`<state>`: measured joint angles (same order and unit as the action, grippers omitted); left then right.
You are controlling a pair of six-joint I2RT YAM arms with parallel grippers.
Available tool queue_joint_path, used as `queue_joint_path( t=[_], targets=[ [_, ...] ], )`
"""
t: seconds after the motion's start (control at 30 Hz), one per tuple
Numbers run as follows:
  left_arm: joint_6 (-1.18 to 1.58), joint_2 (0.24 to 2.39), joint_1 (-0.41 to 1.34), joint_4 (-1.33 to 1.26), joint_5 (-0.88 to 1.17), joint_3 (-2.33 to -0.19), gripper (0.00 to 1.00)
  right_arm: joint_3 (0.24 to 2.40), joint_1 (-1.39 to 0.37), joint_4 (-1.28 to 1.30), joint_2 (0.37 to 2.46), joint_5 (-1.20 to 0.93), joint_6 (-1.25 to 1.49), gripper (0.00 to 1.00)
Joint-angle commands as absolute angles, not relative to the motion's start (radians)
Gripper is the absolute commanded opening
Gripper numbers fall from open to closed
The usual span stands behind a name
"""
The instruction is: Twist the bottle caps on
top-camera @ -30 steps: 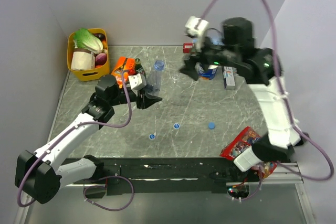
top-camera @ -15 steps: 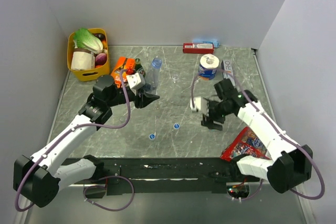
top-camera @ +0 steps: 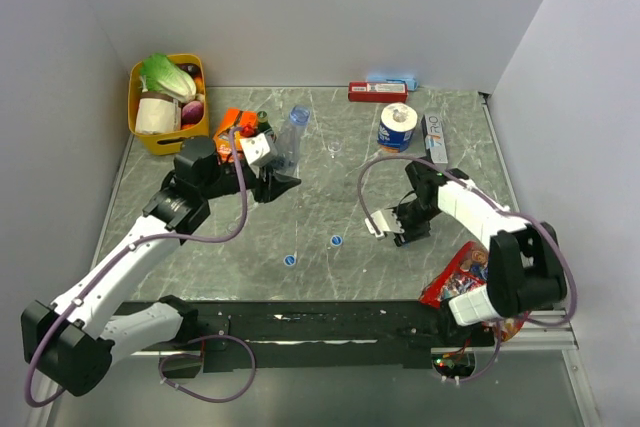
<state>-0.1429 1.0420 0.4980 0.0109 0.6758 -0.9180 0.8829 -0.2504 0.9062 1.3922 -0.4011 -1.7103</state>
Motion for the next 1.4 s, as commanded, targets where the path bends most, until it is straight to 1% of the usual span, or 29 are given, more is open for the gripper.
queue_joint_path(
  t=[0.0,0.03,0.17,0.43,0.63,0.93,1.37],
  targets=[
    [-0.167,1.061,0.495,0.034,0.664,-0.973,0.02,0.948,-0.245,0.956,1.472,-0.402,-1.868,0.61],
    [-0.167,1.071,0.494,0.034,0.663,-0.974,0.02,0.954,-0.247,0.962,1.488,-0.397,-1.884,0.64],
    [-0.17,1.086,0.494,0.02,0.657,-0.982,0.02,0.946,-0.247,0.968,1.499,-0.403,-1.919,0.66],
    [-0.166,1.106,0.486,0.006,0.649,-0.971,0.02,0.939,-0.244,1.019,1.517,-0.379,-1.944,0.61],
    [-0.138,1.112,0.48,-0.046,0.655,-0.957,0.02,0.884,-0.245,0.928,1.5,-0.382,-1.925,0.58],
    [-0.149,1.118,0.476,-0.046,0.646,-0.956,0.02,0.884,-0.247,0.904,1.526,-0.373,-1.922,0.54],
    [-0.146,1.126,0.476,-0.055,0.65,-0.945,0.02,0.884,-0.247,0.996,1.502,-0.393,-1.928,0.54]
  ],
)
